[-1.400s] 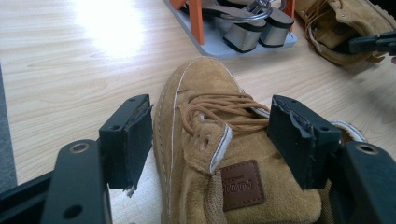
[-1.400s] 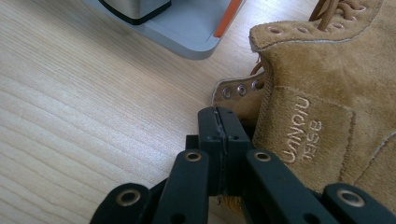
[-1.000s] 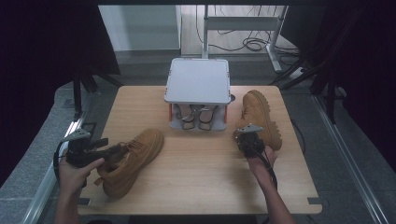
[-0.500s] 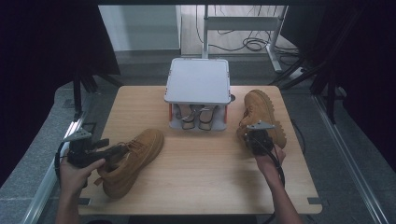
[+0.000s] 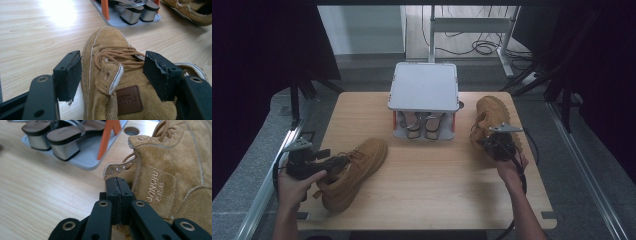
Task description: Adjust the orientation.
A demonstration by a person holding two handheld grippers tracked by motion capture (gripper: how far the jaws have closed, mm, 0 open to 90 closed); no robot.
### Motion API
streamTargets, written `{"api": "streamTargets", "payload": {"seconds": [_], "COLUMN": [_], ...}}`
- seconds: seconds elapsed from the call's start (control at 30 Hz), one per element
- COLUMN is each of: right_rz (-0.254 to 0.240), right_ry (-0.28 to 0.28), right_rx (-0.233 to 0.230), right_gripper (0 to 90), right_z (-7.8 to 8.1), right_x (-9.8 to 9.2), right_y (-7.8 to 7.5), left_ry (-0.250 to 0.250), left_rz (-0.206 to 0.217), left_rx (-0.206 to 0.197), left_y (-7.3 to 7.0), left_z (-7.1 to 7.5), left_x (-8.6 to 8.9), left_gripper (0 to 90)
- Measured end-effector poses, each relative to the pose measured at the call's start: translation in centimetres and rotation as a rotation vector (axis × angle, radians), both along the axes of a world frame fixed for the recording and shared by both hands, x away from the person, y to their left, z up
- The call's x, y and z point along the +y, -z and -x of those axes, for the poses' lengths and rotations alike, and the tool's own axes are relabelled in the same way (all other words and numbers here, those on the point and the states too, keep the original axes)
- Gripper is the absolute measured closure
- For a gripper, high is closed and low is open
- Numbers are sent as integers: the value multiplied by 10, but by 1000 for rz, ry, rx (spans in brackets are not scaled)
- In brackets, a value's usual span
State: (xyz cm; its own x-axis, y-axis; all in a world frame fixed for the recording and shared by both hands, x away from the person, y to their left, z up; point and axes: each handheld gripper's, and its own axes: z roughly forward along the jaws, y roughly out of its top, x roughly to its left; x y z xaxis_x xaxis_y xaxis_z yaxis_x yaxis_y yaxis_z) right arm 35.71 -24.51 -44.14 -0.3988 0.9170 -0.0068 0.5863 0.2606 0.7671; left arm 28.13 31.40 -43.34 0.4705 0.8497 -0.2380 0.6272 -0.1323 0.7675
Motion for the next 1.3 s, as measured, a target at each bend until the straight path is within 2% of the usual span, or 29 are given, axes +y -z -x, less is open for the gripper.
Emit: {"api": "streamTargets", "payload": {"seconds": [0.13, 0.23, 0.43, 0.5, 0.53, 0.57, 0.6, 0.67, 0.7, 0.73, 0.83, 0.87, 0.97, 1.07, 1.2, 1.3], "right_rz": [-25, -84, -156, -160, -132, -113, -120, -224, -276, -295, -231, -196, -149, -146, -138, -153], "right_ry": [9, 12, 50, 80, 96, 116, 163, 212, 195, 183, 158, 158, 165, 170, 164, 168], "right_rx": [0, 9, 11, 4, 40, 25, 12, 28, 42, 48, 52, 50, 41, 32, 17, -6], "right_gripper": [899, 899, 899, 899, 899, 900, 900, 900, 900, 900, 900, 900, 899, 896, 844, 817], "right_z": [-3, -8, -15, -20, -24, -27, -30, -37, -41, -43, -46, -47, -47, -45, -43, -41], "right_x": [-13, -29, -65, -82, -89, -94, -103, -128, -137, -141, -133, -129, -124, -127, -130, -136], "right_y": [-8, -14, -26, -29, -26, -23, -21, -17, -14, -12, -13, -12, -14, -15, -19, -23], "left_ry": [-2, -4, -2, -1, 1, 1, 2, 3, 3, 2, -5, -6, -2, 1, -4, -3], "left_rz": [0, -1, -4, -6, -8, -10, -10, -14, -16, -19, -19, -19, -21, -20, -18, -20], "left_rx": [2, 5, 10, 11, 12, 15, 16, 22, 24, 24, 27, 27, 26, 24, 26, 27], "left_y": [1, 2, 3, 3, 4, 4, 5, 6, 6, 6, 7, 7, 7, 7, 7, 7], "left_z": [0, -1, -1, -2, -3, -3, -4, -4, -5, -5, -6, -6, -5, -4, -5, -5], "left_x": [1, 0, -2, -4, -4, -5, -6, -7, -7, -7, -7, -7, -7, -7, -6, -6], "left_gripper": [314, 314, 314, 314, 314, 314, 314, 314, 314, 314, 313, 313, 313, 313, 313, 312]}}
